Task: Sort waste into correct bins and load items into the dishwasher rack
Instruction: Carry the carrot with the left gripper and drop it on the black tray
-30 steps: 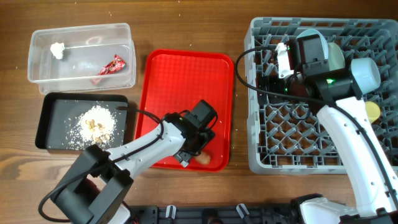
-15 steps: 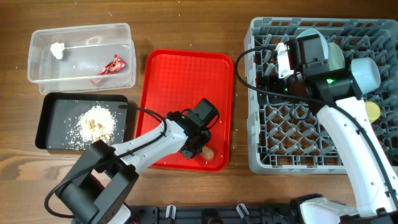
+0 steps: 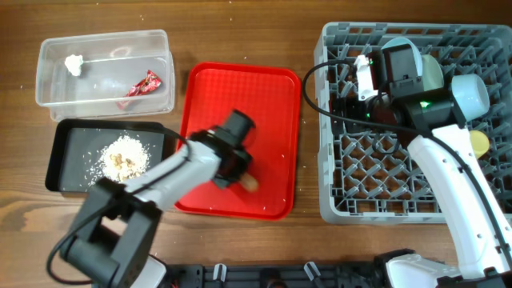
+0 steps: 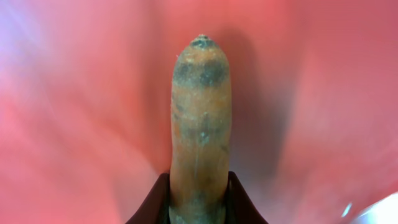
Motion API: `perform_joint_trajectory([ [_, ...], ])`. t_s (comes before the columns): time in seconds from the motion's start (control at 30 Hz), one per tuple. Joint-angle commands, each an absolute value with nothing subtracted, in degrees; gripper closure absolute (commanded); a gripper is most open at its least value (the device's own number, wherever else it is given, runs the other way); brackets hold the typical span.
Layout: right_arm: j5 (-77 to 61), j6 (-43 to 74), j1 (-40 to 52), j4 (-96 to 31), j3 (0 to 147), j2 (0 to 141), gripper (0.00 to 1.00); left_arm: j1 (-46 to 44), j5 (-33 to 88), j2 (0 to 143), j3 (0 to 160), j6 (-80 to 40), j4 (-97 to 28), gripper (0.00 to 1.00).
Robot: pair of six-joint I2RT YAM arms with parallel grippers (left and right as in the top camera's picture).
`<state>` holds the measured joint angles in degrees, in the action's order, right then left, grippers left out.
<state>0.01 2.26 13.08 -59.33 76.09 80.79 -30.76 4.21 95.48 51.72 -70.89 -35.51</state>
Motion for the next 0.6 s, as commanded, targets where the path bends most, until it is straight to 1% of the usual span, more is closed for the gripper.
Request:
perform_joint_trajectory([
  [0.0, -0.5, 1.7, 13.3, -59.2, 76.0, 81.2, 0.0, -19.6, 1.4, 86.8, 51.5, -55.7, -37.2, 0.96],
  [0.1, -0.5, 1.7, 13.3, -59.2, 76.0, 81.2, 0.0, -8.1, 1.4, 79.3, 51.8, -48.2, -38.1, 0.96],
  [0.27, -0.5, 1.6, 13.3, -59.2, 76.0, 81.2, 0.0, 10.7, 0.2, 71.6, 51.7, -44.4, -39.0, 0.96],
  [0.4, -0.5, 1.6, 13.3, -59.2, 76.0, 81.2, 0.0, 21.1, -7.3, 73.8, 51.7, -43.9, -38.8, 0.96],
  [0.5, -0.5, 1.6, 13.3, -59.2, 76.0, 81.2, 0.0, 26.4, -7.8, 78.4, 51.7, -43.9, -37.7, 0.96],
  [0.57, -0.5, 1.6, 13.3, -59.2, 76.0, 81.2, 0.0, 28.1, -7.8, 82.0, 51.7, -43.9, -36.9, 0.96],
])
